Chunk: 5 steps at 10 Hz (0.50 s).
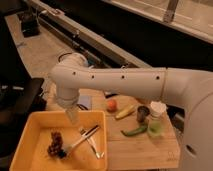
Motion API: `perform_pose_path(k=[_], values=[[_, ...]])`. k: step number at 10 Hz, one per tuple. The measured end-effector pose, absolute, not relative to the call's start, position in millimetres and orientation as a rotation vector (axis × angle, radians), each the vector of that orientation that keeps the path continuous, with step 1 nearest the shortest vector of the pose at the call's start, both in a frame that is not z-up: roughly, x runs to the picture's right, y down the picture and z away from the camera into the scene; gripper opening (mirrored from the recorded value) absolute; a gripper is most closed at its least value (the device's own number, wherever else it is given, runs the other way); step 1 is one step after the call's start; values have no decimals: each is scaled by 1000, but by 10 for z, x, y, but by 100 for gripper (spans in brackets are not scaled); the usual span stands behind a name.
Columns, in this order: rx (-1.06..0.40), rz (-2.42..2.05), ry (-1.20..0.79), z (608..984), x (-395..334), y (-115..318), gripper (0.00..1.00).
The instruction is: Place grapes in paper cup
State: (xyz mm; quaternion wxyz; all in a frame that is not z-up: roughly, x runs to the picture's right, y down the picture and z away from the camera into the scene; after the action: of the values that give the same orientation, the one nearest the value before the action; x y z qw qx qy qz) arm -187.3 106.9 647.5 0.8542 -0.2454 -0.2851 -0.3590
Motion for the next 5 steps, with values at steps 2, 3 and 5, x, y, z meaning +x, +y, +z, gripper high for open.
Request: perform_pose_path(k=[2, 3, 5], values=[[-554, -789, -635, 6722, -2090, 1287, 80], [-563, -804, -668, 6792, -2232, 1369, 80], [-585, -840, -719, 6870, -2525, 1520, 80]])
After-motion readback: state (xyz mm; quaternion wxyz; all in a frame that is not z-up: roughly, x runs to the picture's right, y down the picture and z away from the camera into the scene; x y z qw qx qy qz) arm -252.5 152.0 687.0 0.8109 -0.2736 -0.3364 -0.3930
